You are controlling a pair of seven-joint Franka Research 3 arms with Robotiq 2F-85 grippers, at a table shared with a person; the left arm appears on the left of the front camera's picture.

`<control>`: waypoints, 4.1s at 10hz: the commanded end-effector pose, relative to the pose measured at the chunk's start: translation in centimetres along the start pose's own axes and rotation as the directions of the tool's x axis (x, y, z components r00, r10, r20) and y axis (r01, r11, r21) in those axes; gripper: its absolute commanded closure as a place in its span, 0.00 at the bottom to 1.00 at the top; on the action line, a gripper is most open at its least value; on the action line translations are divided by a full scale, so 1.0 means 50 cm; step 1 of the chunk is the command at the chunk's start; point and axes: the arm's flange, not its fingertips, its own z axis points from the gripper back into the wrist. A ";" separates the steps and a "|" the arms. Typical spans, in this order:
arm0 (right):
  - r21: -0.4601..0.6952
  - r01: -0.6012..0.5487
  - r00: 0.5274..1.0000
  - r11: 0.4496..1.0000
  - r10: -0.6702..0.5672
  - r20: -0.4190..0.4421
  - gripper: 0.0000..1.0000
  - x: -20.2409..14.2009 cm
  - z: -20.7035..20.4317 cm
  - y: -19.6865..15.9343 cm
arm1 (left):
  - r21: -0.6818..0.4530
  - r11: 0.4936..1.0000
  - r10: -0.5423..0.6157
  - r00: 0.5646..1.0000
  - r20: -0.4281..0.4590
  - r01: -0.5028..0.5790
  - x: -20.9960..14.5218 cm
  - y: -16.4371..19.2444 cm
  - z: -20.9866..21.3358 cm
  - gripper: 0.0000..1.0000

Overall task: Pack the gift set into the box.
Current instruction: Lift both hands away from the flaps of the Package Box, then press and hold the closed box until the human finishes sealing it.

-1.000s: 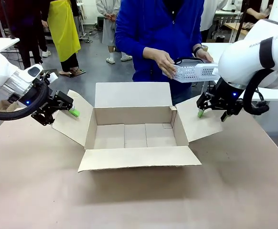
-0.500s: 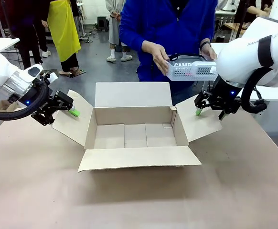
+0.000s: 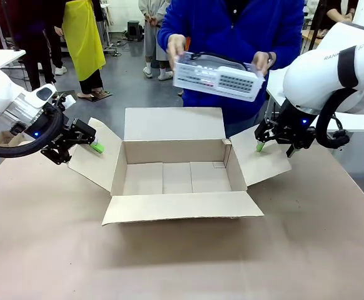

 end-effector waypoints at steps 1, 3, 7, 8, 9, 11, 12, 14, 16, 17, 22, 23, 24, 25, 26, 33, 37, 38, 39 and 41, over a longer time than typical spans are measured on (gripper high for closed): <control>0.002 0.001 1.000 1.000 -0.001 -0.004 0.00 0.002 0.007 0.001 | 0.012 1.000 0.003 1.000 -0.009 -0.003 -0.003 -0.003 0.005 0.00; 0.002 0.001 1.000 1.000 -0.001 -0.004 0.00 0.002 0.007 0.001 | 0.012 1.000 0.003 1.000 -0.009 -0.003 -0.003 -0.003 0.005 0.00; 0.002 0.001 1.000 1.000 -0.001 -0.004 0.00 0.002 0.007 0.001 | 0.012 1.000 0.003 1.000 -0.009 -0.003 -0.003 -0.003 0.005 0.00; 0.002 0.001 1.000 1.000 -0.001 -0.004 0.00 0.002 0.007 0.001 | 0.012 1.000 0.003 1.000 -0.009 -0.003 -0.003 -0.003 0.005 0.00; 0.002 0.001 1.000 1.000 -0.001 -0.004 0.00 0.002 0.007 0.001 | 0.012 1.000 0.003 1.000 -0.009 -0.003 -0.003 -0.003 0.005 0.00; 0.002 0.001 1.000 1.000 -0.001 -0.004 0.00 0.002 0.007 0.001 | 0.012 1.000 0.003 1.000 -0.009 -0.003 -0.003 -0.003 0.005 0.00; 0.002 0.001 1.000 1.000 -0.001 -0.004 0.00 0.002 0.007 0.001 | 0.012 1.000 0.003 1.000 -0.009 -0.003 -0.003 -0.003 0.005 0.00; 0.000 0.000 1.000 1.000 0.000 0.000 0.00 0.000 0.000 0.000 | 0.012 1.000 0.003 1.000 -0.009 -0.003 -0.003 -0.003 0.005 0.00; 0.252 -0.230 0.973 0.940 0.212 0.095 0.00 0.002 0.113 0.013 | -0.152 0.985 -0.080 0.996 0.029 0.083 -0.038 -0.014 0.095 0.00; 0.367 -0.298 0.954 0.881 0.264 0.140 0.00 -0.009 0.174 -0.019 | -0.265 0.955 -0.121 0.991 0.066 0.134 -0.081 -0.008 0.175 0.00; 0.625 -0.707 0.695 0.330 0.485 0.530 0.00 -0.105 0.217 -0.327 | -0.513 0.449 -0.590 0.674 0.444 0.731 -0.210 0.193 0.276 0.00; 0.524 -0.812 0.574 0.256 0.512 0.639 0.00 -0.136 0.173 -0.386 | -0.483 0.462 -0.534 0.668 0.518 0.744 -0.214 0.225 0.267 0.00; 0.420 -0.865 0.500 0.276 0.550 0.669 0.00 -0.161 0.121 -0.431 | -0.356 0.590 -0.471 0.667 0.577 0.725 -0.203 0.251 0.248 0.00; 0.368 -0.874 0.486 0.318 0.540 0.687 0.00 -0.181 0.074 -0.462 | -0.299 0.636 -0.523 0.682 0.512 0.712 -0.189 0.267 0.229 0.00; 0.394 -0.842 0.536 0.369 0.493 0.685 0.00 -0.180 0.062 -0.462 | -0.326 0.713 -0.438 0.757 0.485 0.621 -0.169 0.256 0.225 0.00; 0.455 -0.838 0.543 0.301 0.535 0.647 0.00 -0.197 0.125 -0.449 | -0.362 0.580 -0.515 0.673 0.531 0.730 -0.227 0.270 0.255 0.00; 0.455 -0.838 0.543 0.301 0.535 0.647 0.00 -0.197 0.125 -0.449 | -0.362 0.580 -0.515 0.673 0.531 0.730 -0.227 0.270 0.255 0.00; 0.455 -0.838 0.543 0.301 0.535 0.647 0.00 -0.197 0.125 -0.449 | -0.362 0.580 -0.515 0.673 0.531 0.730 -0.227 0.270 0.255 0.00; 0.455 -0.838 0.543 0.301 0.535 0.647 0.00 -0.197 0.125 -0.449 | -0.362 0.580 -0.515 0.673 0.531 0.730 -0.227 0.270 0.255 0.00; 0.455 -0.838 0.543 0.301 0.535 0.647 0.00 -0.197 0.125 -0.449 | -0.362 0.580 -0.515 0.673 0.531 0.730 -0.227 0.270 0.255 0.00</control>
